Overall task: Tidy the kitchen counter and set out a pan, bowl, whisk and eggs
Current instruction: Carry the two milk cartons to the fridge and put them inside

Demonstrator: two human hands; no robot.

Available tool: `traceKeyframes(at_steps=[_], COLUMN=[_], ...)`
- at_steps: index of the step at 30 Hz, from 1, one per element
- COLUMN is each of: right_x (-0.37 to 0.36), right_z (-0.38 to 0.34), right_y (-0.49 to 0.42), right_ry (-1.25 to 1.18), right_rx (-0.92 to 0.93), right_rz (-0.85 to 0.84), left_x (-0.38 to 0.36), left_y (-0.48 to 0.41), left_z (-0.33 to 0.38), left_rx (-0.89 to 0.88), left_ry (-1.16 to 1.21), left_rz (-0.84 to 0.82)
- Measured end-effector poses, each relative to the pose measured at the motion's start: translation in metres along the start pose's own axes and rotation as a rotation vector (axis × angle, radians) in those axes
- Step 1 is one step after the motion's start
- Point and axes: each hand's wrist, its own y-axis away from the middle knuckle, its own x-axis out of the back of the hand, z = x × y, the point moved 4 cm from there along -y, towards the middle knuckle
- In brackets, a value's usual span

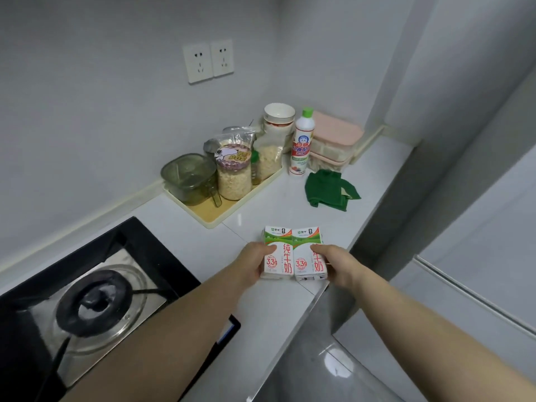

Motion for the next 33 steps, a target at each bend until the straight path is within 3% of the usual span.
traceKeyframes(at_steps=[5,9,14,18,22,27,33], right_x=[0.007,0.008,0.002,0.005,0.022,0.086,0.187], right_z=[-0.013,-0.016,-0.022,-0.021,-0.034,-0.068,-0.122], right_y=[-0.047,-0.072,-0.075,-0.074,-0.054,-0.015,0.052], right_ry=[0.143,0.283,0.594,0.612,0.634,0.909,1.703], right_rx=[0.029,0.095,0.183,0.157,0.21,0.453,0.821], right_rz=[0.046,0.064,0.088,0.061,0.069,0.154,0.52], left_x=[-0.002,0.001,0.005,-0.003,-0.017,-0.078,-0.188], left_y=[-0.038,-0.045,-0.042,-0.038,-0.025,-0.02,-0.011], left_z=[0.0,0.007,0.006,0.009,0.025,0.048,0.045], left_rx=[-0.048,-0.131,-0.165,-0.197,-0.286,-0.495,-0.588], left_ry=[-0.105,-0.428,-0.674,-0.73,-0.864,-0.955,-0.917], left_rz=[0.225,0.452,0.53,0.516,0.625,0.52,0.187])
